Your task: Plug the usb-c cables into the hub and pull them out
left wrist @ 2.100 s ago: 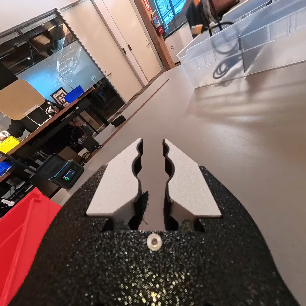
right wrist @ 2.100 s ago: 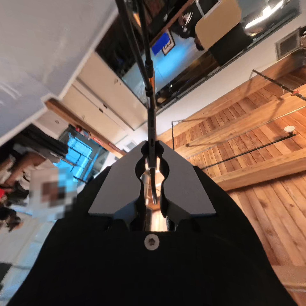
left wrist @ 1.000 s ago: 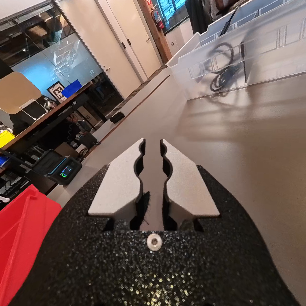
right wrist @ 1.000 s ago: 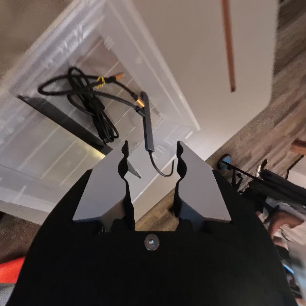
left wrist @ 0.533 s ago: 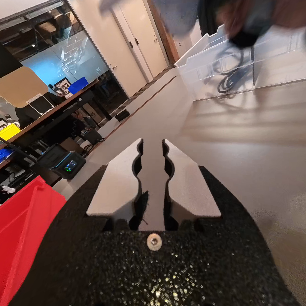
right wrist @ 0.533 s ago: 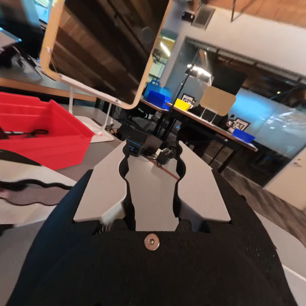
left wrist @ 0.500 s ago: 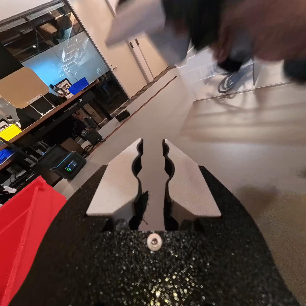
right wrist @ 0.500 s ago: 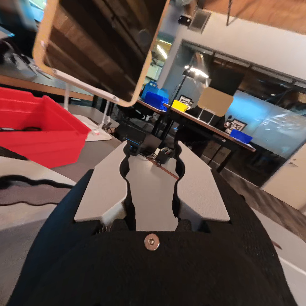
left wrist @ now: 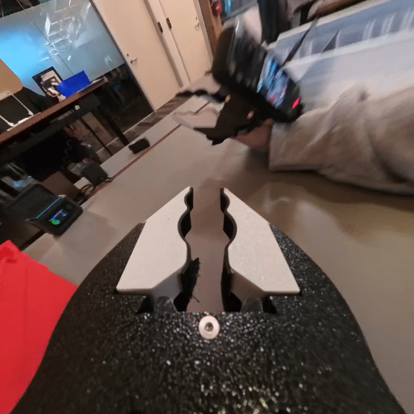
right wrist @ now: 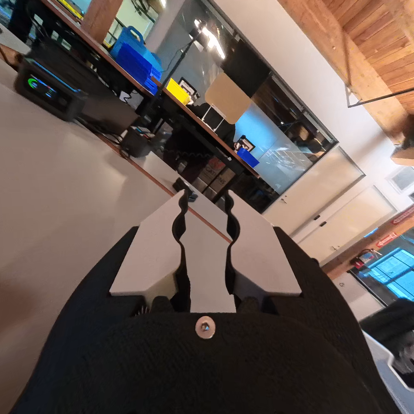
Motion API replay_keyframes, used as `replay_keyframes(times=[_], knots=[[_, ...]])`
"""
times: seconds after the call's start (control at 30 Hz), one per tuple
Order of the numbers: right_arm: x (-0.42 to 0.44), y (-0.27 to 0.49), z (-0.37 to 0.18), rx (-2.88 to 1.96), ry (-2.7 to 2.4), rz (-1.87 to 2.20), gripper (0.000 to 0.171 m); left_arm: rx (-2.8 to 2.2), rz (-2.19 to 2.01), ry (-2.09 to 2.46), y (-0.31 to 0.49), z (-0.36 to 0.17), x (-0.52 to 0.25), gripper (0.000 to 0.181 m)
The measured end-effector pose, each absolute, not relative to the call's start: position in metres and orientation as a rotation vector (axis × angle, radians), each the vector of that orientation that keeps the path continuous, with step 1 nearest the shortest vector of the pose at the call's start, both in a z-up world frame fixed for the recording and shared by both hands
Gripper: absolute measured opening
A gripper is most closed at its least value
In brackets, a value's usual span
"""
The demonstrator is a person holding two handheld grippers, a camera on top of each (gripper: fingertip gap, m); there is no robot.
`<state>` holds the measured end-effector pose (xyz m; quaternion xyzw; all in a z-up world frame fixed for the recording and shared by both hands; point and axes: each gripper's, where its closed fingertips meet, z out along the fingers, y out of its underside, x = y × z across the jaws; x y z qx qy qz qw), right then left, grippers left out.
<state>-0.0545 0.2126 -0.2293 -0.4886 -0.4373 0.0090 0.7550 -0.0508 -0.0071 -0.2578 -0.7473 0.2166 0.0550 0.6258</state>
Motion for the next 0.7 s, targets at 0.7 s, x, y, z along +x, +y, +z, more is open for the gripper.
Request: replay_keyframes(times=[0.7], knots=[[-0.092,0.171,-0.219,-0.929,-1.044,0.467,0.041,-2.598,0.388,1.499,-0.078,-0.28,-0.325,0.034]])
